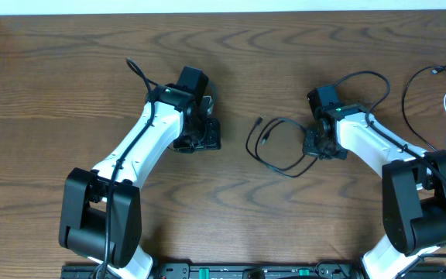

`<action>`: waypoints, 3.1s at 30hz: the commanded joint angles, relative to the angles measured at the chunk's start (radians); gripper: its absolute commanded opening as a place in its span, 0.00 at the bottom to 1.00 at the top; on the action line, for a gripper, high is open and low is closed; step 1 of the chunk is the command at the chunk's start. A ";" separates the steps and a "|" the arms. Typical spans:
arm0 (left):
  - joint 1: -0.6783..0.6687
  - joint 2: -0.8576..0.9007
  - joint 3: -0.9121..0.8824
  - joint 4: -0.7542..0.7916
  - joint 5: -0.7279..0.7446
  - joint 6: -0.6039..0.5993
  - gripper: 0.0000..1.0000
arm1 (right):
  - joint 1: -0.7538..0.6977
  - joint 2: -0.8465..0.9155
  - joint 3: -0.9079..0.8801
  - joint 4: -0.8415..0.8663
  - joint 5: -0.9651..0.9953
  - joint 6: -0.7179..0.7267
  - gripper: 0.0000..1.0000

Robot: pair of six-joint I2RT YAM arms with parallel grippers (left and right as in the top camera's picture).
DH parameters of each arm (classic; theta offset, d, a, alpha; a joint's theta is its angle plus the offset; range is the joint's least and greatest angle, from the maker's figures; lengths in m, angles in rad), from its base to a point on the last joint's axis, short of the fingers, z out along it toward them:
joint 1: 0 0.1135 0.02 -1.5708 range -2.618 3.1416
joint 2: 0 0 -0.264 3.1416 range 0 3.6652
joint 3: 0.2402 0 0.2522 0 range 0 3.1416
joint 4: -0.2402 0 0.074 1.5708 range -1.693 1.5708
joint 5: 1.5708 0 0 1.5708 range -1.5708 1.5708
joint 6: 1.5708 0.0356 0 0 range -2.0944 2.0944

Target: Untangle cables

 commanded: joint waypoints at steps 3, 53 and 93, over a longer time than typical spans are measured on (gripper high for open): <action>0.002 -0.015 -0.005 -0.004 0.014 0.009 0.54 | 0.005 0.027 -0.039 -0.009 -0.013 0.007 0.01; -0.175 -0.014 -0.133 0.185 -0.023 0.008 0.68 | -0.010 -0.218 0.065 -0.094 -0.393 -0.360 0.20; -0.307 -0.014 -0.317 0.375 -0.103 -0.691 0.49 | -0.010 -0.218 0.065 -0.121 -0.397 -0.360 0.19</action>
